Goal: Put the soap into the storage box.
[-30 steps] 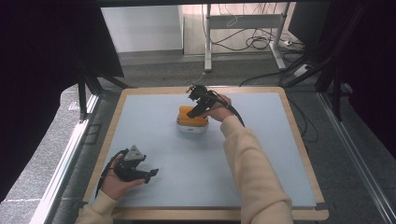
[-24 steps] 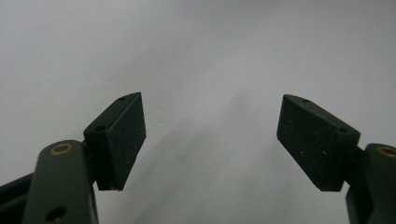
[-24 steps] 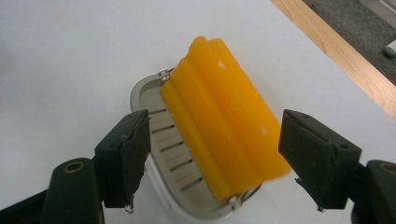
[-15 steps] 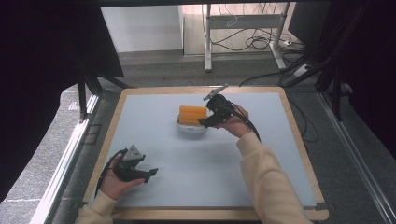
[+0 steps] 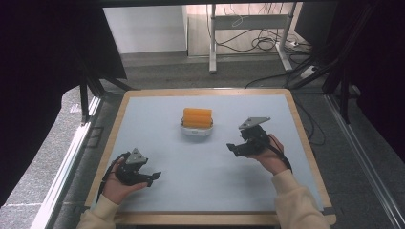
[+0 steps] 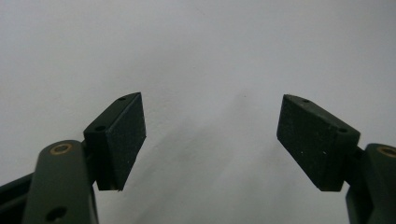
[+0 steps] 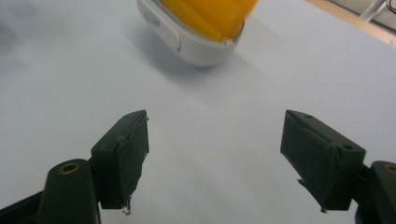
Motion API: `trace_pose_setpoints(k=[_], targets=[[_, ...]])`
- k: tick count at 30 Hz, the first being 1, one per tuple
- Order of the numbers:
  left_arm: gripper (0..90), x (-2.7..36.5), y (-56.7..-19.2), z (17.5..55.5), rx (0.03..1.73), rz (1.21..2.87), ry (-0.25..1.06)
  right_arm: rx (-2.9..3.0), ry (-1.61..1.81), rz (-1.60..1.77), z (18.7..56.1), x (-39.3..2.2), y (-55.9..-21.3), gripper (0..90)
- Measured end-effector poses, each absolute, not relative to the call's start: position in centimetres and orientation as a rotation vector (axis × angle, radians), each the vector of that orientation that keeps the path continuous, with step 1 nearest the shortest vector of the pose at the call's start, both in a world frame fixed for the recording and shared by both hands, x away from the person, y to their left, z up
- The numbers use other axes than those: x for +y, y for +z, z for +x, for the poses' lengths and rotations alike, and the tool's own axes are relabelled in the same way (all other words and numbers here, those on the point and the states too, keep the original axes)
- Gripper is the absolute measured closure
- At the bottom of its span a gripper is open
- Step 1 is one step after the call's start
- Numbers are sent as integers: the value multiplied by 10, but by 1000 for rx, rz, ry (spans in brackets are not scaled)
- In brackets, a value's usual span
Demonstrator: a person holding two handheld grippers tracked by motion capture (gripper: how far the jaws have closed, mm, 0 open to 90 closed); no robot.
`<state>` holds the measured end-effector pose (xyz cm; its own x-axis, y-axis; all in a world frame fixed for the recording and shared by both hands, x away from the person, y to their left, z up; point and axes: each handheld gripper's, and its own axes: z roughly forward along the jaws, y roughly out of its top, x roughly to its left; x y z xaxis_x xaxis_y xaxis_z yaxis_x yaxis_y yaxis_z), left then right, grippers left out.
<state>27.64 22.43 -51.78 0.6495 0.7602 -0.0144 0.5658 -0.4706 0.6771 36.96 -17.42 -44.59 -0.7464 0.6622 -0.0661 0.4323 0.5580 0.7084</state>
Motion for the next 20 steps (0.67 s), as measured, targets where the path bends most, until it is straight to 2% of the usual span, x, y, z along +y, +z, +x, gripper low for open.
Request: trace_pose_setpoints(k=[10, 20], targets=[[236, 225, -519, 276, 1034, 2199, 384, 2441, 961, 969, 341, -207, -479, 218], [236, 225, -519, 277, 1035, 2203, 386, 2376, 991, 937, 338, -210, -477, 176]])
